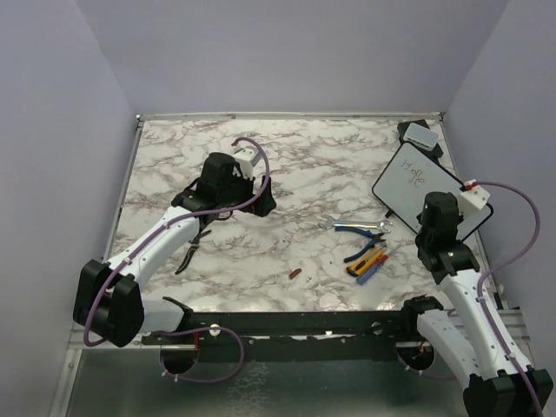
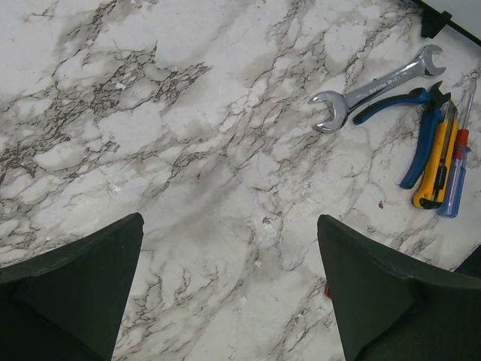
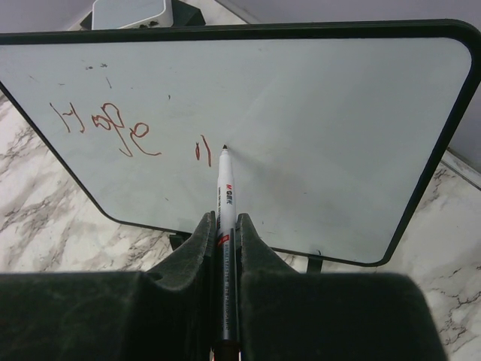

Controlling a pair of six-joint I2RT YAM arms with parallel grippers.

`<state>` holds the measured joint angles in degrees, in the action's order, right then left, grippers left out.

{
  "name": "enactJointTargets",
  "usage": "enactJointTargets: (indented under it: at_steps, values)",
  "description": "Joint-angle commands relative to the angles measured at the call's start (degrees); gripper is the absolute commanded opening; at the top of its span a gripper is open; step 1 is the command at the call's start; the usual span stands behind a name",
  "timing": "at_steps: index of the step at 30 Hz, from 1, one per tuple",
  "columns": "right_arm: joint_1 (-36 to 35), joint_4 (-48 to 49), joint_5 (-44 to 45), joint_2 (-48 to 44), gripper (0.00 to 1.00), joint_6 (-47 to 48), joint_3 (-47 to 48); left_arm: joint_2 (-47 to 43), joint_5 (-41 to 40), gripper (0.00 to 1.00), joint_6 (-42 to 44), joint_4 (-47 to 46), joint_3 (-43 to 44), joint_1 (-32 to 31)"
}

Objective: Write a sentence on the whiteboard

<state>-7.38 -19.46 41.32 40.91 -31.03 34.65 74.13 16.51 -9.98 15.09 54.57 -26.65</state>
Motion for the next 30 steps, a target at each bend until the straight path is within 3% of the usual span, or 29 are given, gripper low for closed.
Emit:
enactJointTargets:
  at_steps: [1, 15, 30]
  values:
    - [0.48, -0.94, 3.08, 0.56, 0.0, -0.62, -0.03, -1.53, 1.15, 0.99, 0.63, -0.75, -0.6, -0.33]
    - [0.43, -1.88, 5.28, -1.15, 0.0, -1.41, 0.81, -1.62, 1.04, 0.99, 0.63, -0.71, -0.6, -0.51]
    - [0.44, 2.72, 1.96, -0.19, 0.0, 1.92, 0.06, -1.62, 0.89, 0.99, 0.69, -0.68, -0.6, -0.5]
